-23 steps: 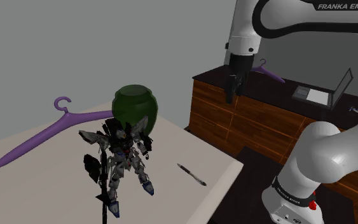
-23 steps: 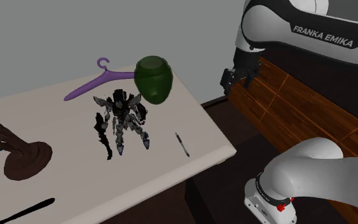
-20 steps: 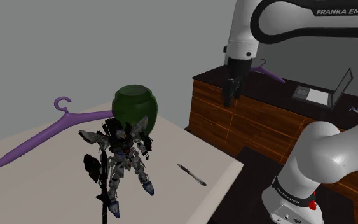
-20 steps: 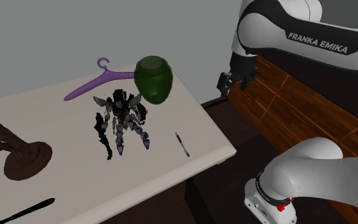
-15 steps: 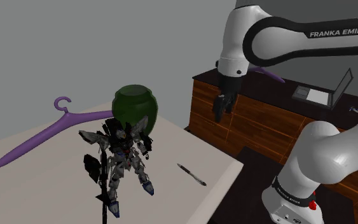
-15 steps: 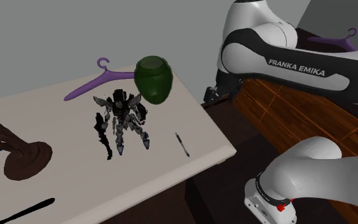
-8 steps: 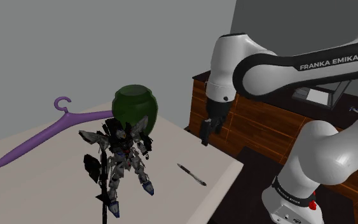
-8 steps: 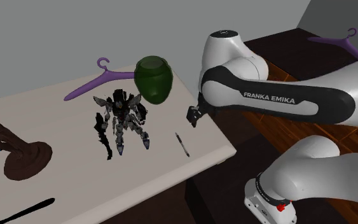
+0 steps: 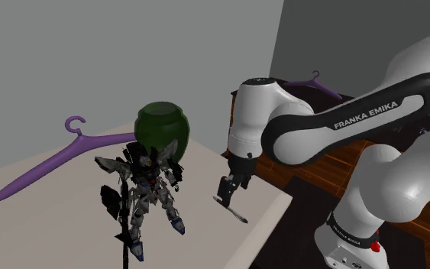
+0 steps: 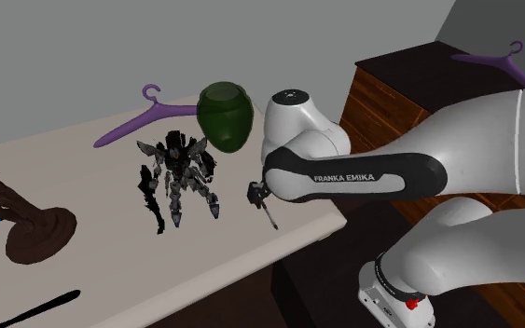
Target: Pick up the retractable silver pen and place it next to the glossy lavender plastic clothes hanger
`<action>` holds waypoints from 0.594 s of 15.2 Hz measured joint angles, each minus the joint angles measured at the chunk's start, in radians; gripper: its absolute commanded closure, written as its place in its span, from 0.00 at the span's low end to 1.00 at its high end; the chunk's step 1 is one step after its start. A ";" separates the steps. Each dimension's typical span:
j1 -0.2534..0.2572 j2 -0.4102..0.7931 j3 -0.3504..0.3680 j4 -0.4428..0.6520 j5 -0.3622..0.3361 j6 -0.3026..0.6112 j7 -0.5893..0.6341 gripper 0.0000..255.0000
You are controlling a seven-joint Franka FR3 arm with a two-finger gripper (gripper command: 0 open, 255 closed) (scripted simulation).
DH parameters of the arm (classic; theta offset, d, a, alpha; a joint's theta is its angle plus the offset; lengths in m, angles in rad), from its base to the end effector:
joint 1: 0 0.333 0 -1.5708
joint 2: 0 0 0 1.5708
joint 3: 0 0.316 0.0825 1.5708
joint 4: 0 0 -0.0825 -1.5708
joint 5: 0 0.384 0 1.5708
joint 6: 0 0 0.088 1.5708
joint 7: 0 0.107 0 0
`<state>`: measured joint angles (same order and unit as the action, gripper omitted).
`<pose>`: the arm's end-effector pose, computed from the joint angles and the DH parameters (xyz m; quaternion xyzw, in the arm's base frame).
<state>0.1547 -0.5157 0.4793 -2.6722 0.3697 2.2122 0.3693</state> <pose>0.3047 0.2277 0.3821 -0.9993 0.0037 0.0018 0.0374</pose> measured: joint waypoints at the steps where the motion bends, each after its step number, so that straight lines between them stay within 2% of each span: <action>1: 0.001 0.022 0.014 -0.003 0.004 0.028 0.009 0.00; 9: -0.004 0.122 0.061 -0.036 0.012 0.167 0.027 0.00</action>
<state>0.1506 -0.3937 0.5407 -2.7077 0.3818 2.3793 0.3960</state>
